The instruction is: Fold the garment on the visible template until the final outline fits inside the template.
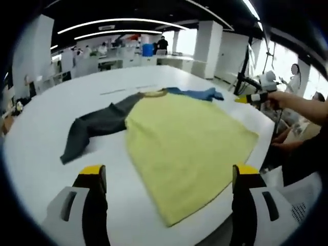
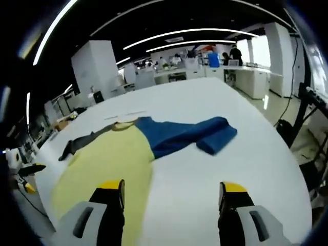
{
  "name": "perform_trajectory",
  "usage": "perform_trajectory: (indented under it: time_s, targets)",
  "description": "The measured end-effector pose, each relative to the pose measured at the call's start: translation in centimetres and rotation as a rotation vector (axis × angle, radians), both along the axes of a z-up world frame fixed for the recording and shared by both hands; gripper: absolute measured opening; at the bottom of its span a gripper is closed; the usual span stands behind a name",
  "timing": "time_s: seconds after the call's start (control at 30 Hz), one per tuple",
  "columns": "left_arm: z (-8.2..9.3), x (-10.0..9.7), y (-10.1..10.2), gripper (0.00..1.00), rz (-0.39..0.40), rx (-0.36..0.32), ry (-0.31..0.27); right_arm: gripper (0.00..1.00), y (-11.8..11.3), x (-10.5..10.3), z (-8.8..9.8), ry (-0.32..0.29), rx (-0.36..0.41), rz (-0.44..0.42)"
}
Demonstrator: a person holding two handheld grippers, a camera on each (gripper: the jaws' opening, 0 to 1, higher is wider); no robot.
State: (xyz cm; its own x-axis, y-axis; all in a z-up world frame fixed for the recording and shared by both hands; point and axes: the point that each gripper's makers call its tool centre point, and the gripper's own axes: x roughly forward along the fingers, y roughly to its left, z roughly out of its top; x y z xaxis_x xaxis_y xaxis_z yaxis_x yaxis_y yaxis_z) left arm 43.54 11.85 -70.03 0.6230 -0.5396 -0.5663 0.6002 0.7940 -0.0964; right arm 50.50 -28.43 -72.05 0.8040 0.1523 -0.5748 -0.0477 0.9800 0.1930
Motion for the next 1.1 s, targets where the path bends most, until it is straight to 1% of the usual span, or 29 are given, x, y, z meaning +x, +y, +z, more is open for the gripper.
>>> perform_trajectory:
  time_s: [0.07,0.17,0.23,0.3,0.43,0.47,0.6,0.67,0.73,0.83,0.9,0.97,1.1]
  targets:
    - [0.1,0.1,-0.1,0.99,-0.005,0.003,0.0,0.69,-0.5,0.9,0.1,-0.008,-0.001,-0.013]
    - [0.2,0.3,-0.3,0.99,-0.009,-0.001,0.0,0.63,-1.6,1.9,-0.2,0.015,-0.025,-0.035]
    - [0.1,0.4,-0.3,0.99,-0.007,0.001,0.006,0.62,-2.1,2.5,-0.3,0.016,-0.039,-0.044]
    - [0.1,0.4,-0.2,0.99,-0.006,0.007,0.013,0.58,-2.4,2.9,-0.5,0.019,-0.045,-0.049]
    - [0.4,0.4,-0.4,0.99,0.0,-0.007,0.012,0.49,-3.3,3.8,-1.1,0.028,-0.064,-0.059]
    - [0.4,0.5,-0.4,0.99,0.005,-0.006,0.012,0.47,-3.6,4.0,-1.4,0.042,-0.067,-0.066]
    - [0.2,0.5,-0.3,0.99,0.013,-0.003,0.023,0.36,-4.2,5.0,-1.9,0.042,-0.085,-0.078]
    - [0.1,0.4,-0.2,0.99,0.016,-0.007,0.033,0.32,-4.4,5.3,-2.1,0.037,-0.098,-0.087]
    - [0.0,0.4,-0.2,0.99,0.017,-0.003,0.036,0.29,-4.8,5.7,-2.6,0.045,-0.117,-0.102]
    - [-0.1,0.4,0.1,0.99,0.028,-0.001,0.039,0.21,-5.1,6.2,-2.9,0.04,-0.132,-0.119]
    - [-0.2,0.5,0.2,0.99,0.036,-0.003,0.038,0.19,-5.2,6.5,-3.1,0.036,-0.159,-0.113]
    - [-0.3,0.4,0.3,0.99,0.04,-0.004,0.042,0.2,-5.1,6.6,-3.5,0.048,-0.162,-0.106]
    - [-0.7,0.3,0.7,0.99,0.045,0.013,0.054,0.12,-5.3,6.8,-3.9,0.056,-0.186,-0.112]
